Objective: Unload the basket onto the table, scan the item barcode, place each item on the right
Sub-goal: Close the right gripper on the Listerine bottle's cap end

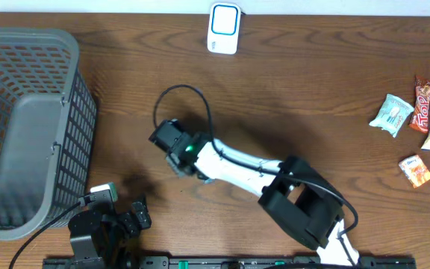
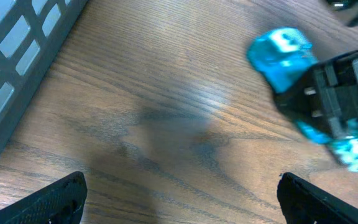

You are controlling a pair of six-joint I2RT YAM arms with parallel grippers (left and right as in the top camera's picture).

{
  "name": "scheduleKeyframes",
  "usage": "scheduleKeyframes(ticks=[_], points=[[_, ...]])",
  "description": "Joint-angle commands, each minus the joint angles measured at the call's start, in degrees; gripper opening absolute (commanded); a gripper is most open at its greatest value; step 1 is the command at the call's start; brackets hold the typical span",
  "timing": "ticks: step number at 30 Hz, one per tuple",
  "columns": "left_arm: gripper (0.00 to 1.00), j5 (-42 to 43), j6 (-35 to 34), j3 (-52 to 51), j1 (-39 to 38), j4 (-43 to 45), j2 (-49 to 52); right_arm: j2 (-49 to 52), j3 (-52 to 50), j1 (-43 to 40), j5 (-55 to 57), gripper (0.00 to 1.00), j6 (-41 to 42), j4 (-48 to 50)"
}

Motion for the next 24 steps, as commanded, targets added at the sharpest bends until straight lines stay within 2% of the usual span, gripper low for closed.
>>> scheduleKeyframes(ticks=[1,6,8,10,11,13,24], points=[[0.98,0.15,-0.22,-0.48,0.04,-1.81,-0.24,2.05,-1.84,-6.19,4.92,0.49,2.78,-5.68],[0.98,0.15,-0.22,-0.48,0.04,-1.81,-0.24,1.97,-1.84,-14.16,3.37,0.57,0.09,-9.14],[0.98,0.13,-0.22,-0.48,0.04,-1.81,-0.24,1.97,-1.84,-15.74,-1.38,0.58,-3.63,-9.20],[0.98,0.13,-0.22,-0.48,0.04,-1.81,-0.24,1.97,-1.84,-17.00,-8.96,0.66,-9.97,-9.18],[0.98,0.13,-0.22,-0.48,0.04,-1.81,-0.24,1.97,-1.84,-17.46,-11.80,0.72,-12.66,-9.22],[0.98,0.15,-0.22,-0.48,0.04,-1.79,-0.24,1.97,-1.84,-18.08,-12.00,0.99,-13.60,-9.14],[0.98,0.15,-0.22,-0.48,0.04,-1.81,-0.24,1.95,1.44,-16.28,1.92,0.99,-13.09,-8.28]])
